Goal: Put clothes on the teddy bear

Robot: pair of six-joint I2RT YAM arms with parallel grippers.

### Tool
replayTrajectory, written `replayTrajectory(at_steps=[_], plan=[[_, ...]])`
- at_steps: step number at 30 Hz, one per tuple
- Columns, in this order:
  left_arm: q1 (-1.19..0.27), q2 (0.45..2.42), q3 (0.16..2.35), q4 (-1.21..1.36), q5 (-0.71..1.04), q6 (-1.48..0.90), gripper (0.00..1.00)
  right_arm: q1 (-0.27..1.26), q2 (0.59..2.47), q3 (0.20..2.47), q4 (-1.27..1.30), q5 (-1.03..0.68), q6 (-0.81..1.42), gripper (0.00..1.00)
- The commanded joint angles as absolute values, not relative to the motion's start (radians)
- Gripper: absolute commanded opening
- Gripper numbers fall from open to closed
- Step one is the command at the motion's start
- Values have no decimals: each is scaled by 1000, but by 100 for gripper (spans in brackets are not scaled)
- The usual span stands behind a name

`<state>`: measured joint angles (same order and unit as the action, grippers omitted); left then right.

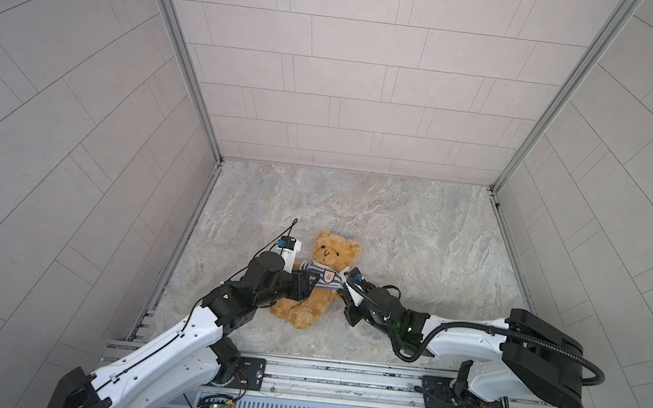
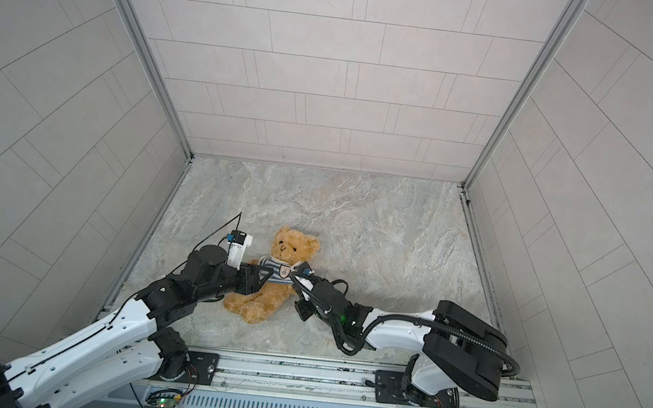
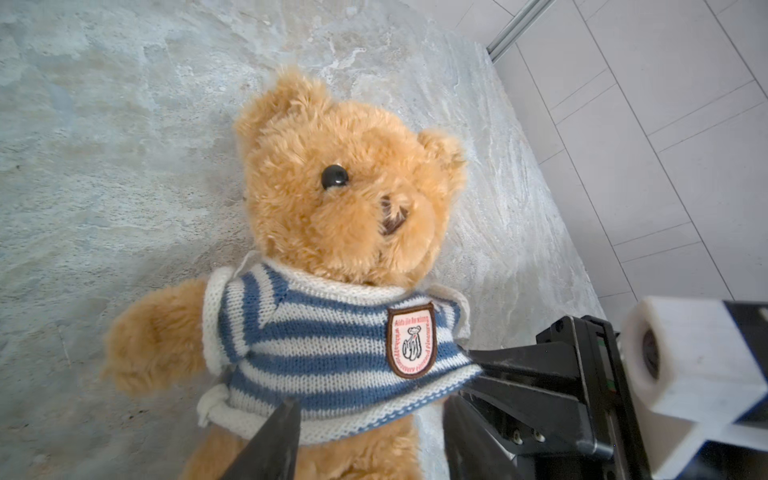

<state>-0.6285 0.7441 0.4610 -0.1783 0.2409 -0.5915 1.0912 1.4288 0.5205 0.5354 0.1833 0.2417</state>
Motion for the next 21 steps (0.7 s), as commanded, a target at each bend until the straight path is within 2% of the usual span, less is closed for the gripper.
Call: replayTrajectory(at_steps=[1,6,10,14,21], plan=[[-627,734,480,-189,307,-600,63,1124,1403,580,406,429,173,0],[-657,795,453,-129,308,-656,58,1176,1414,613,376,546,197,0],[-703,871,437,-57,281,-676,58,1226,1428,613,399,604,229,0],[-710,946,413,20,265,-691,56,1274,1449,574,534,619,226,0],[-708,1065,405,72,234,-650,53,1285,1506,593,540,505,294,8]])
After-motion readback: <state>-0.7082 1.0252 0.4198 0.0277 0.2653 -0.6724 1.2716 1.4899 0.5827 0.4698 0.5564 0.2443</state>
